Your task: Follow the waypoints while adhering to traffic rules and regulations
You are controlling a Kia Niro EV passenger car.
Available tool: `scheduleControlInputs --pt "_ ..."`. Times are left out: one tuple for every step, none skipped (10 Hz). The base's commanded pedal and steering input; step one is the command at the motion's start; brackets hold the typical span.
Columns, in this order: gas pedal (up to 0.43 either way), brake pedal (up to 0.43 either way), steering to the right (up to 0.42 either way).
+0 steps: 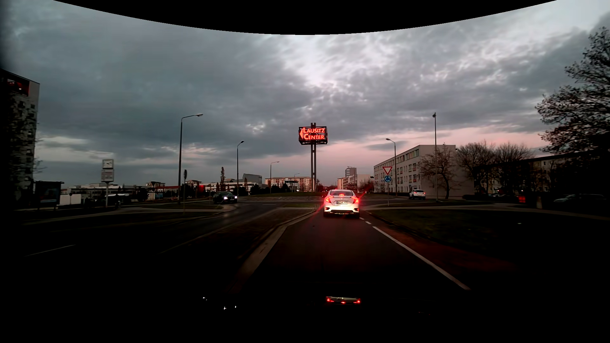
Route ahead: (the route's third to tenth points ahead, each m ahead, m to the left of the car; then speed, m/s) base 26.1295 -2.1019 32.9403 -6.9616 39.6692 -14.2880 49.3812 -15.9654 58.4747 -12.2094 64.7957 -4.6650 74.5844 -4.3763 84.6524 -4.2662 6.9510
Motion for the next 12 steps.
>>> scheduleControlInputs --pt "0.0 0.226 0.032" --pt "0.0 0.232 0.036" --pt "0.0 0.238 0.038" --pt "0.0 0.232 0.04" --pt "0.0 0.232 0.043" --pt "0.0 0.232 0.046" --pt "0.0 0.226 0.05" --pt "0.0 0.207 0.051" --pt "0.0 0.195 0.051" --pt "0.0 0.177 0.051" --pt "0.0 0.152 0.048" --pt "0.0 0.134 0.046"
